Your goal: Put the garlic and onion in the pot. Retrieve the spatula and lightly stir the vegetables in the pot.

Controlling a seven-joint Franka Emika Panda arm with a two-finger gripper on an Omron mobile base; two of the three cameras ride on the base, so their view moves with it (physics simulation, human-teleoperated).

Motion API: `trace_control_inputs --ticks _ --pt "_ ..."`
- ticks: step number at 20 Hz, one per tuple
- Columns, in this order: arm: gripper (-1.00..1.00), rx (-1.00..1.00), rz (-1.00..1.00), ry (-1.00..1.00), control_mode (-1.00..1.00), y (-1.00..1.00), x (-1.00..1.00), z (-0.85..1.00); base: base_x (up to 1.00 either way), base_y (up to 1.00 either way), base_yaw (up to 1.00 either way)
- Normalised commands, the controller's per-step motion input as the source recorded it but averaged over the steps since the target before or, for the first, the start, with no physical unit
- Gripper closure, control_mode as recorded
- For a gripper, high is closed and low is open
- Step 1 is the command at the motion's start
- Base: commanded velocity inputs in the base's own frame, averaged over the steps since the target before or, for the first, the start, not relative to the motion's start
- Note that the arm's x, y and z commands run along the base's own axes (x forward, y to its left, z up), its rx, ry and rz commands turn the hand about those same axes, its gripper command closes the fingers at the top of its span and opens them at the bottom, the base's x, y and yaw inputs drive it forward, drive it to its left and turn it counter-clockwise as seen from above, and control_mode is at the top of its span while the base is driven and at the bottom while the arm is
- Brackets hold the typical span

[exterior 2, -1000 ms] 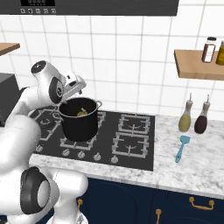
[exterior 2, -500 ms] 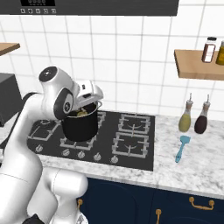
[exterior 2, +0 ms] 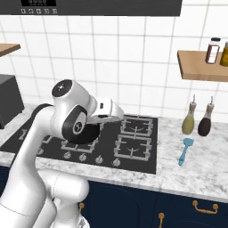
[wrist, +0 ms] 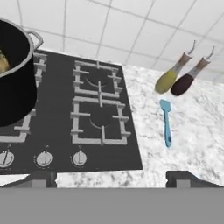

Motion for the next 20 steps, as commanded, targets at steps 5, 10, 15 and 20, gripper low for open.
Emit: trace_control_inputs --ticks 5,10,15,20 --pt "-1.0 0.06 -0.51 0.0 -1.0 -0.86 -0.23 0.0 0.0 0.0 0.0" --pt "-1.0 0.17 -0.35 0.04 -1.0 -1.0 -0.04 -0.02 0.0 0.0 0.0" --pt "-1.0 0.24 -0.21 0.29 -1.0 -1.0 0.24 -0.62 0.0 0.0 0.0" --pt "-1.0 0.31 -0.05 0.24 -1.0 -0.97 0.07 -0.64 0.0 0.0 0.0"
